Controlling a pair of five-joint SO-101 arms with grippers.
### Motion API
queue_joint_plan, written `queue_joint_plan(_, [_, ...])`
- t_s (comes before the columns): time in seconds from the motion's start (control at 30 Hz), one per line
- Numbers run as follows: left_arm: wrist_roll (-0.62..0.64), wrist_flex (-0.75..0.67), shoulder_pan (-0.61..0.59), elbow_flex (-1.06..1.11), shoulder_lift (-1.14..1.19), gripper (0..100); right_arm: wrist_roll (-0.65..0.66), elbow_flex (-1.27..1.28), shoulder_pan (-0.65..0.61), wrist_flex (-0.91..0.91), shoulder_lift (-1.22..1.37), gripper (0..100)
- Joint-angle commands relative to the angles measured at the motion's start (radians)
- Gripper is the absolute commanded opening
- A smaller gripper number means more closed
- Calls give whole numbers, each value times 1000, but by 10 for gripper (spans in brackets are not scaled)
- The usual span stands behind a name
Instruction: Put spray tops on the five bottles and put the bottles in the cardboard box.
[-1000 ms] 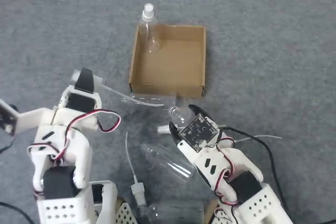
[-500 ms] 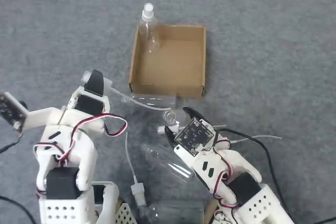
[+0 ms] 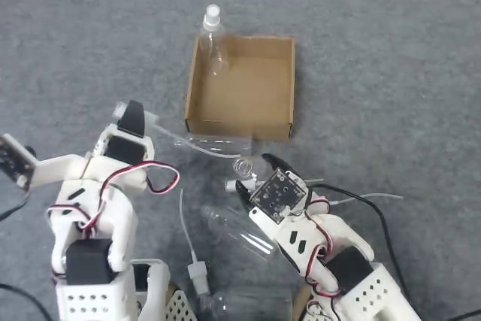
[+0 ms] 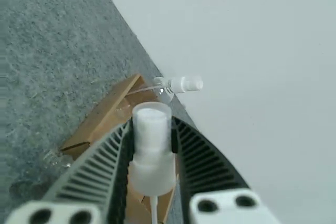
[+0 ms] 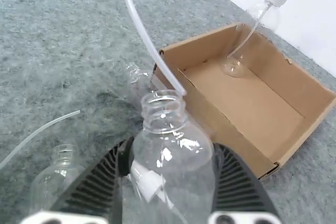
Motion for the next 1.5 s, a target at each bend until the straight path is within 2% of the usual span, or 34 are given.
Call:
queue_joint_plan(0.0, [-12,-32,-15,-48,-14,12,12,-8,-4,-25,-21,17])
queue_joint_plan(0.17, [-12,-31,-14,-54,-37,12,12,-8,-4,-25,-21,16])
queue_joint_plan(0.57, [-48,18,-14,22,-301,12,12,-8,-4,-25,-21,16])
queue_joint_plan(1.27, [-74,18,-5,113,-315,12,12,-8,-4,-25,-21,16])
queue_joint_plan(1.47, [-77,5,63,145,-310,12,12,-8,-4,-25,-21,16])
